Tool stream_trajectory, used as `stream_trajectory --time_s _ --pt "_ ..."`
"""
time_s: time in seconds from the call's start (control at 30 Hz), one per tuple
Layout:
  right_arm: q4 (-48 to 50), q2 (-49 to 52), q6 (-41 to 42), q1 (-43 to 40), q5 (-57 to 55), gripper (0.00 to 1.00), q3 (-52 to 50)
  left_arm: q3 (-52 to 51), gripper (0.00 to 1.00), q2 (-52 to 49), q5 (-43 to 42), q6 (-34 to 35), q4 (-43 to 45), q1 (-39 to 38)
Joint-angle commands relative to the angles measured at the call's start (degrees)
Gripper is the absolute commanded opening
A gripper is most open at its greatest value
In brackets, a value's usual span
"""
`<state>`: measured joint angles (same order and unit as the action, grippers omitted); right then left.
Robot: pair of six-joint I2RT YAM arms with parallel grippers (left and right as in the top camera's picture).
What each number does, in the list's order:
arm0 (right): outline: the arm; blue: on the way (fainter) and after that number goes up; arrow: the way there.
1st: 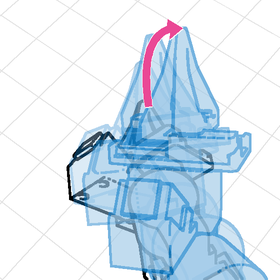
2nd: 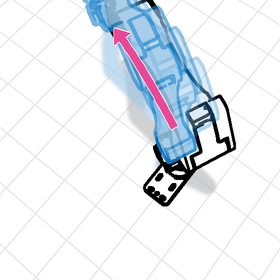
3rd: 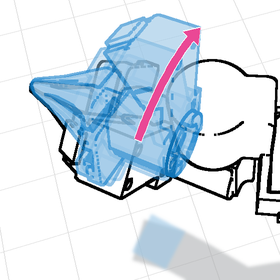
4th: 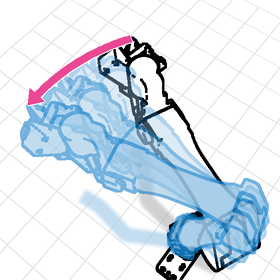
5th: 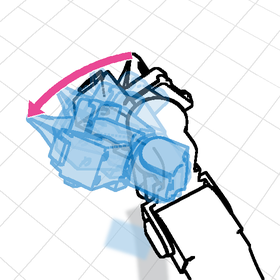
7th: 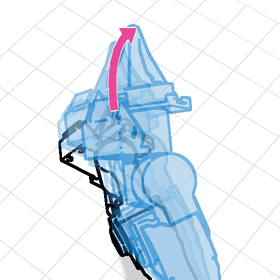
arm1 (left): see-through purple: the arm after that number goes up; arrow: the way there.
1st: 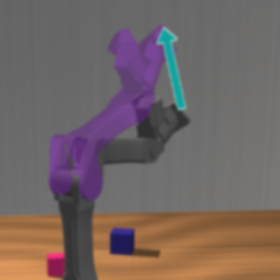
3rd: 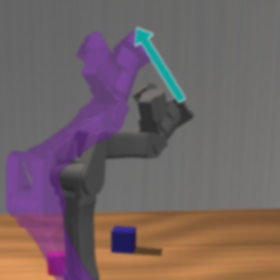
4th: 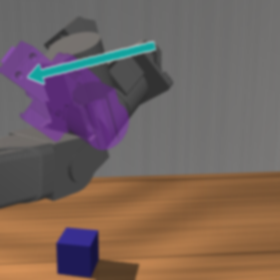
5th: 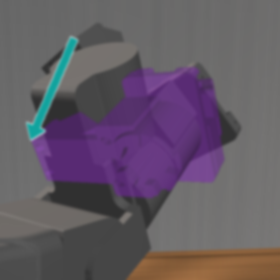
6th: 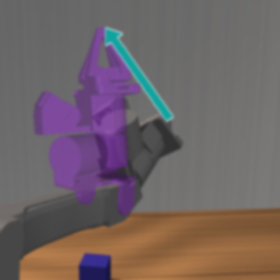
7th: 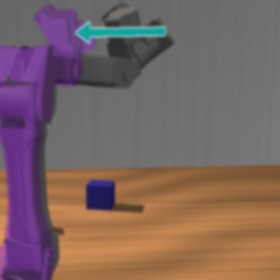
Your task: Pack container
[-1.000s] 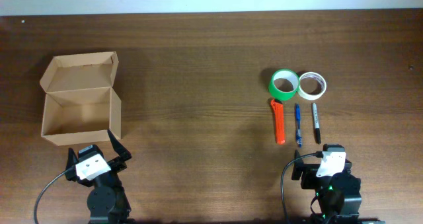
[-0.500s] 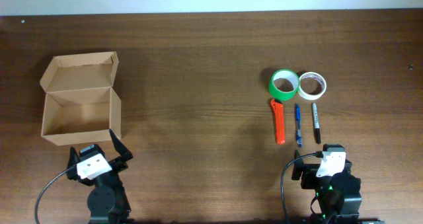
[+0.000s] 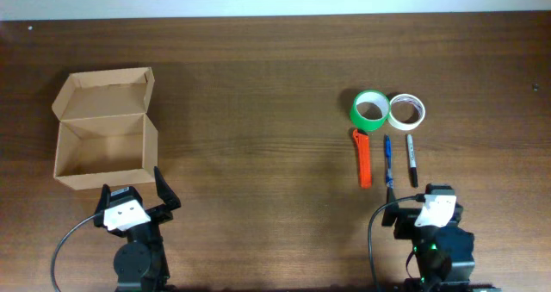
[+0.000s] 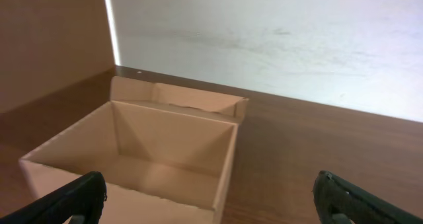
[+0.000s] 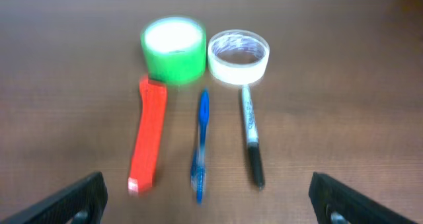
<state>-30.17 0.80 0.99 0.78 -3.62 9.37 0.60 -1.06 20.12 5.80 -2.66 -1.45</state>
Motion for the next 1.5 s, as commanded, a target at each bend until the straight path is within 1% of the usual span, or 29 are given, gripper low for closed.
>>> stream_trajectory --time_s 0.0,0.13,0.23,0.37,0.4,0.47,0.53,0.6,0.67,0.73,0.83,0.9,1.0,1.1,1.13,1.17,1.23,1.27,1.37,1.4,1.47 --pt "3.7 -0.6 -0.3 -0.4 0.4 0.99 -0.2 0.9 1.0 0.4 -3.0 2.5 -0.5 0.2" --pt "4.7 0.9 -0.1 -0.4 0.5 0.99 3.6 4.8 1.0 -2.7 -2.3 2.5 -0.5 0.9" --pt "4.0 6.6 -0.1 -0.8 0.3 0.99 8.6 11.0 1.0 -10.4 -2.4 2.5 -1.7 3.4" --pt "3.8 21.7 -0.6 -3.5 0.1 0.99 19.8 25.2 1.0 -28.3 -5.2 2.2 -3.2 8.7" --pt "3.6 26.5 -0.8 -4.9 0.2 0.99 23.8 29.4 1.0 -33.1 -7.0 2.1 -3.9 10.1" --pt "1.8 36.3 -0.8 -8.1 0.5 0.99 33.0 39.4 1.0 -43.5 -13.4 0.6 -6.5 13.3" --pt "-2.0 45.8 -0.9 -12.0 2.8 0.99 43.6 50.0 1.0 -53.2 -20.0 0.3 -11.7 16.4" --pt "-7.1 54.0 -0.8 -16.2 6.6 0.99 54.7 62.8 0.99 -63.9 -27.1 0.3 -20.1 19.5" --pt "-11.7 61.2 -0.8 -20.1 9.7 0.99 65.0 73.9 1.0 -72.6 -31.5 0.3 -28.1 21.5" --pt "-16.8 67.1 -0.8 -23.1 9.1 0.99 74.1 82.9 1.0 -79.3 -34.4 0.3 -34.6 22.5" --pt "-21.5 73.7 -0.6 -26.0 10.6 0.99 83.4 93.6 1.0 -86.8 -34.3 0.3 -41.6 22.7" --pt "-23.8 76.4 -0.6 -26.9 13.7 0.99 86.6 96.8 1.0 -89.3 -36.2 0.6 -43.4 22.7" --pt "-25.5 78.2 -0.5 -27.5 14.9 0.99 87.4 97.1 1.0 -90.2 -40.7 0.6 -44.9 22.7" --pt "-28.4 79.8 1.2 -27.5 14.8 0.99 87.4 97.0 1.0 -90.4 -40.7 -0.8 -46.5 22.6" --pt "-29.2 80.3 1.4 -27.5 14.8 0.99 87.4 97.0 0.95 -90.6 -40.8 -2.6 -47.5 22.6" --pt "-30.3 80.9 1.4 -27.5 14.8 0.99 87.4 97.0 0.83 -90.7 -40.7 -4.5 -49.2 22.6" --pt "-31.8 81.9 1.4 -27.5 14.8 0.99 87.4 97.0 0.76 -90.9 -40.7 -7.7 -53.3 22.6" --pt "-32.7 82.3 1.4 -27.5 14.8 0.99 87.4 97.0 0.75 -91.3 -40.5 -9.5 -56.1 22.5" --pt "-34.1 83.3 1.6 -27.5 14.8 0.99 87.4 97.0 0.76 -92.6 -37.7 -11.9 -63.8 22.3" --pt "-34.2 83.6 2.4 -27.5 14.8 0.99 87.4 97.0 0.75 -93.3 -35.6 -12.7 -65.9 22.0" --pt "-34.2 83.9 4.4 -27.5 14.8 0.99 87.4 97.0 0.75 -95.4 -28.4 -12.8 -69.4 20.6"
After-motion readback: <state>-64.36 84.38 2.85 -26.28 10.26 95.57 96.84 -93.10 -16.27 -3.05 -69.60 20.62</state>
